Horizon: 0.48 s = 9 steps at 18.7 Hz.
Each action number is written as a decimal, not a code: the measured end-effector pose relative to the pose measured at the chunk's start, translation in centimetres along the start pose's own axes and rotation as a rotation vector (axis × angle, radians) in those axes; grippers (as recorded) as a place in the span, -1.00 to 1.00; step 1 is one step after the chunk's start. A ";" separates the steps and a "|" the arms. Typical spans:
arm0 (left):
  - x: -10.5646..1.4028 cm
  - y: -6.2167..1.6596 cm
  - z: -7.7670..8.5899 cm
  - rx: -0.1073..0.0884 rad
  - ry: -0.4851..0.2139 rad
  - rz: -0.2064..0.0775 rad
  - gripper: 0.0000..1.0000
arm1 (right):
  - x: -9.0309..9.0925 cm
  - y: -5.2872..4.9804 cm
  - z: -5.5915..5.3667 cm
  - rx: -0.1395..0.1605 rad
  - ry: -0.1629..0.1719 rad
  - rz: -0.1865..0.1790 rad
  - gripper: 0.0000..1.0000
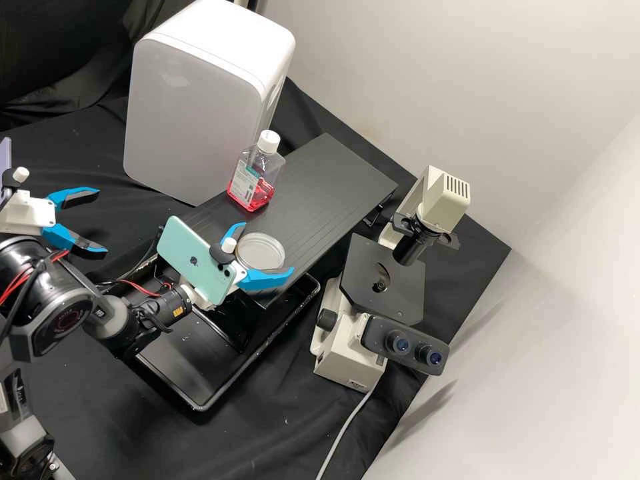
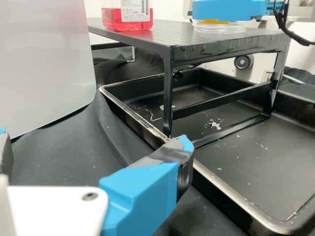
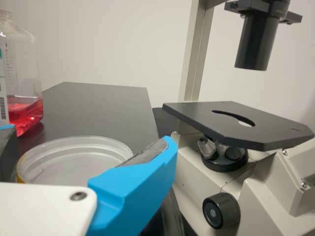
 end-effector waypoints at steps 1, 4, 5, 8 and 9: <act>0.0 0.00 0.0 0.000 0.000 0.000 1.00 | 0.0 0.0 0.0 0.000 0.000 0.000 -1.00; 0.0 0.00 0.0 0.000 0.000 0.000 1.00 | 0.0 0.0 0.0 0.000 0.000 0.000 -1.00; 0.0 0.00 0.0 0.000 0.000 0.000 1.00 | 0.0 0.0 0.0 0.000 0.000 0.000 -1.00; 0.0 -0.04 0.0 0.001 0.001 -0.002 1.00 | 0.0 0.0 0.0 0.000 0.000 0.000 -1.00; 0.0 -0.10 0.0 0.001 0.001 -0.004 1.00 | 0.0 0.0 0.0 0.000 0.000 0.000 -1.00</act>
